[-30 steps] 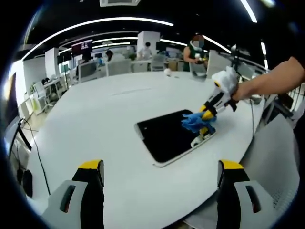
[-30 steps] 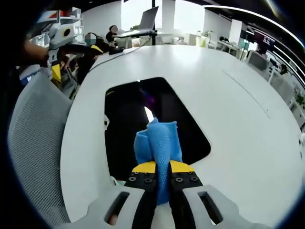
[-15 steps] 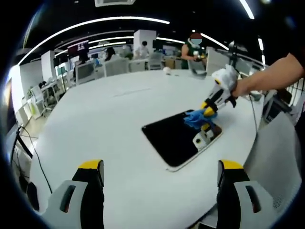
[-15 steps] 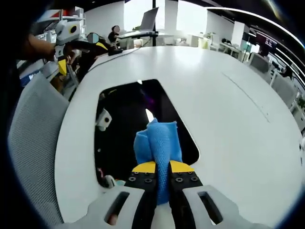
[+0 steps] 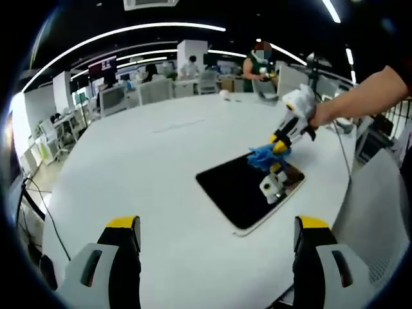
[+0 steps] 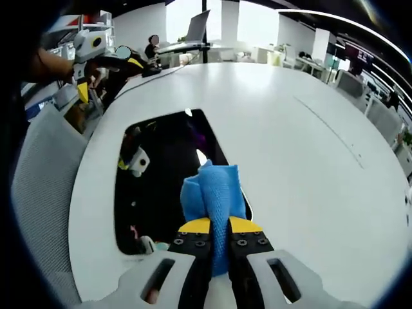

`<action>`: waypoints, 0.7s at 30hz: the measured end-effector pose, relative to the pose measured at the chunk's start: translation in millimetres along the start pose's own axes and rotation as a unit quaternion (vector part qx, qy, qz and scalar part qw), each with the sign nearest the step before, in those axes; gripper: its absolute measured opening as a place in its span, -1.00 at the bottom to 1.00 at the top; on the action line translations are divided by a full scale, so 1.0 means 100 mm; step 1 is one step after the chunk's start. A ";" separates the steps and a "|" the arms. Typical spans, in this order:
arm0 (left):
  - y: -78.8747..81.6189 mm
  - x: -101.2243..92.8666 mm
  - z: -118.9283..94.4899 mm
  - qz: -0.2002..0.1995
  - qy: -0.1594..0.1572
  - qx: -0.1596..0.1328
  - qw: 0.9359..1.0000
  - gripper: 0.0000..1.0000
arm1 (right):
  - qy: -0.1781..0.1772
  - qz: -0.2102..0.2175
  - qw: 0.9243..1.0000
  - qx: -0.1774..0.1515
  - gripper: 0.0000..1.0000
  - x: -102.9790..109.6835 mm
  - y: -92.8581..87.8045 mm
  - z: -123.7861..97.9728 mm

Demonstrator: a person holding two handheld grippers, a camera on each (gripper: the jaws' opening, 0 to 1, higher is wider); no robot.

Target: Wipe the mirror surface with the cleaning cloth until all visible marks leave the cleaned area.

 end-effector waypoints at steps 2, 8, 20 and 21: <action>0.02 0.00 -0.01 -0.003 0.002 -0.005 1.000 0.99 | 0.000 0.000 1.000 0.001 -0.94 -0.02 0.01 0.01; 0.05 -0.05 -0.02 -0.003 0.000 -0.008 1.000 0.99 | -0.001 -0.003 1.000 0.003 -0.94 -0.08 0.02 0.04; 0.08 -0.05 -0.05 -0.003 0.008 -0.010 1.000 0.99 | -0.015 0.032 0.999 0.001 -0.94 -0.16 0.05 0.07; 0.09 -0.04 -0.05 -0.003 0.009 -0.011 1.000 0.99 | -0.017 0.033 0.999 0.002 -0.94 -0.15 0.05 0.06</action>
Point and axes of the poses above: the point that each gripper's makers call its tool centre point, and the gripper's own axes: z roughly forward along the fingers, x roughly to its left, y roughly out of its top, the point moved 2 cm from there along -z, roughly backward along the fingers, and after that the axes turned 9 degrees about -y, right-handed, at the moved point
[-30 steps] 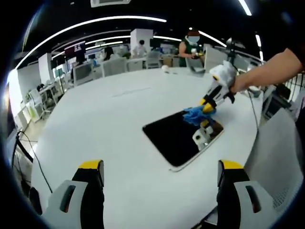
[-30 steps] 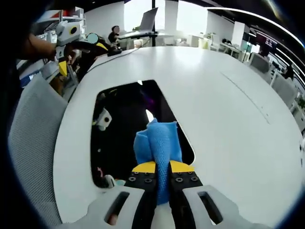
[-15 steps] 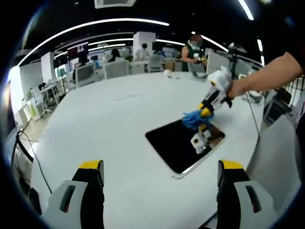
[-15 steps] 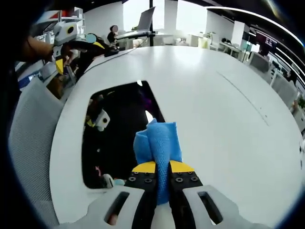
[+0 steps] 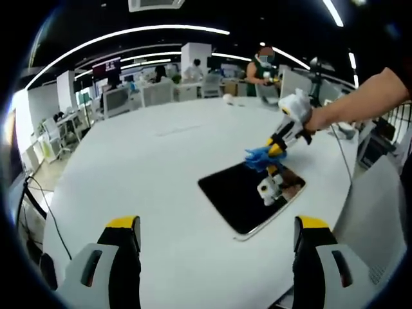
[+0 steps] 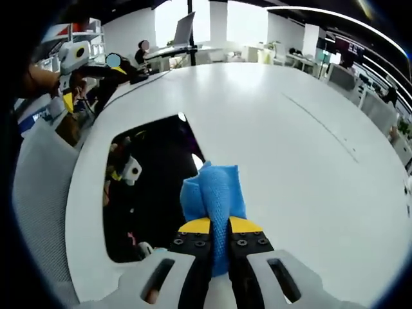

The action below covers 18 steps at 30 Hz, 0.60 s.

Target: Wipe the mirror surface with the cleaning cloth until all visible marks leave the cleaned area.

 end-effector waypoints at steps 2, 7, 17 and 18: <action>0.00 0.01 -0.01 -0.001 0.002 -0.001 1.000 0.99 | -0.002 0.003 1.000 0.002 -0.93 0.00 0.00 0.00; -0.01 0.03 -0.04 -0.001 0.006 -0.002 1.000 0.99 | -0.018 0.049 0.999 0.002 -0.92 -0.04 0.01 -0.02; -0.05 0.03 -0.09 0.000 0.010 0.003 1.000 0.99 | -0.059 0.063 0.996 -0.036 -0.91 -0.17 0.03 -0.25; -0.05 0.02 -0.09 0.001 0.010 0.003 1.000 0.99 | -0.056 0.064 0.995 -0.043 -0.91 -0.18 0.03 -0.30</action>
Point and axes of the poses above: the point that each gripper's makers call its tool centre point, and the gripper's own axes: z roughly forward along the fingers, x roughly to its left, y roughly out of its top, the point moved 2 cm from there along -z, roughly backward along the fingers, and after that the axes turned 9 degrees about -y, right-handed, at the moved point
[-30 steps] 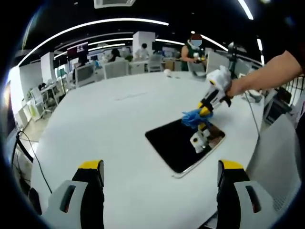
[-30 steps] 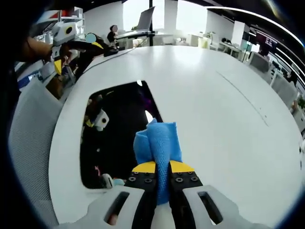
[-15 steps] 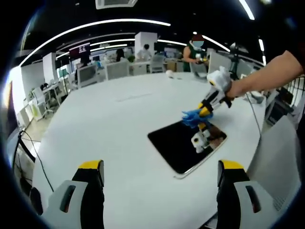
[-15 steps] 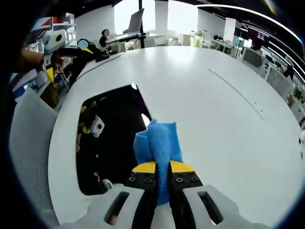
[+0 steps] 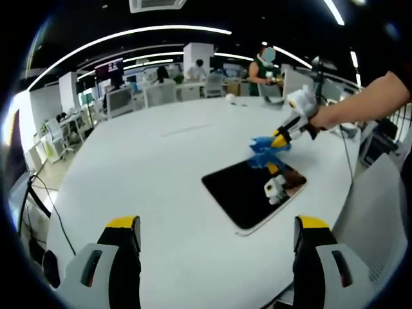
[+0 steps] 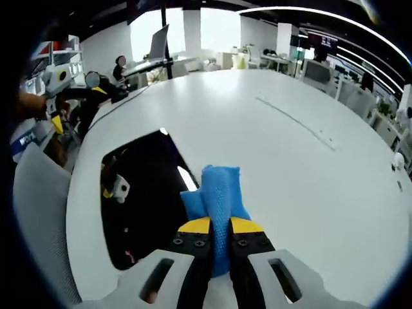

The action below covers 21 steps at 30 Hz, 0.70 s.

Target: Wipe the mirror surface with the cleaning cloth until all visible marks leave the cleaned area.

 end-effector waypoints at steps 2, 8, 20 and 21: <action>0.00 -0.01 0.01 0.001 -0.001 0.000 1.000 0.99 | -0.001 -0.004 1.000 -0.009 -0.91 -0.03 0.01 -0.07; 0.04 -0.06 0.04 0.005 -0.005 -0.001 1.000 0.99 | -0.013 -0.003 1.000 -0.015 -0.92 -0.16 -0.03 -0.25; 0.11 -0.12 0.09 0.015 -0.012 -0.002 1.000 0.99 | -0.037 0.004 0.999 -0.007 -0.92 -0.41 -0.23 -0.53; 0.11 -0.12 0.09 0.015 -0.013 -0.002 1.000 0.99 | -0.035 -0.003 0.999 -0.004 -0.92 -0.42 -0.27 -0.56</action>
Point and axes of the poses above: the point that each gripper's makers call its tool centre point, and the gripper's own axes: z roughly forward along the fingers, x roughly to its left, y roughly out of its top, the point moved 2 cm from there along -z, roughly backward along the fingers, and after that the axes turned 9 degrees about -y, right-handed, at the moved point
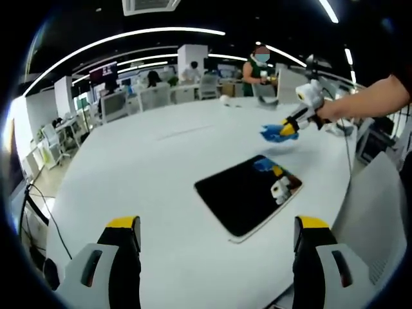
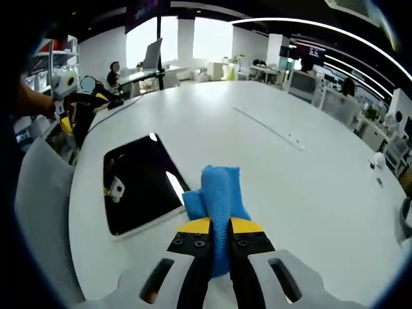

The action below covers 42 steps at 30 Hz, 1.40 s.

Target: Wipe the mirror surface with the cleaning cloth until all visible marks leave the cleaned area.

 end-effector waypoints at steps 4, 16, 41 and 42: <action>0.00 -0.02 0.01 0.001 -0.001 0.002 1.000 0.99 | 0.008 -0.007 1.000 0.020 -0.92 -0.04 -0.20 -0.03; -0.03 -0.04 -0.03 0.002 0.003 0.006 1.000 0.99 | 0.027 -0.017 0.999 0.037 -0.92 -0.03 -0.46 -0.03; -0.04 -0.07 0.00 0.000 0.004 0.011 1.000 0.99 | 0.055 -0.028 0.993 0.098 -0.92 0.04 -0.76 0.04; -0.05 -0.07 -0.01 0.000 0.004 0.012 1.000 0.99 | 0.056 -0.029 0.993 0.098 -0.92 0.05 -0.76 0.04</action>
Point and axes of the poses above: the point that each gripper's makers call its tool centre point, and the gripper's own axes: z roughly forward along the fingers, x roughly to its left, y roughly out of its top, the point moved 2 cm from there along -z, roughly backward along the fingers, and after that the axes turned 9 degrees about -y, right-handed, at the moved point
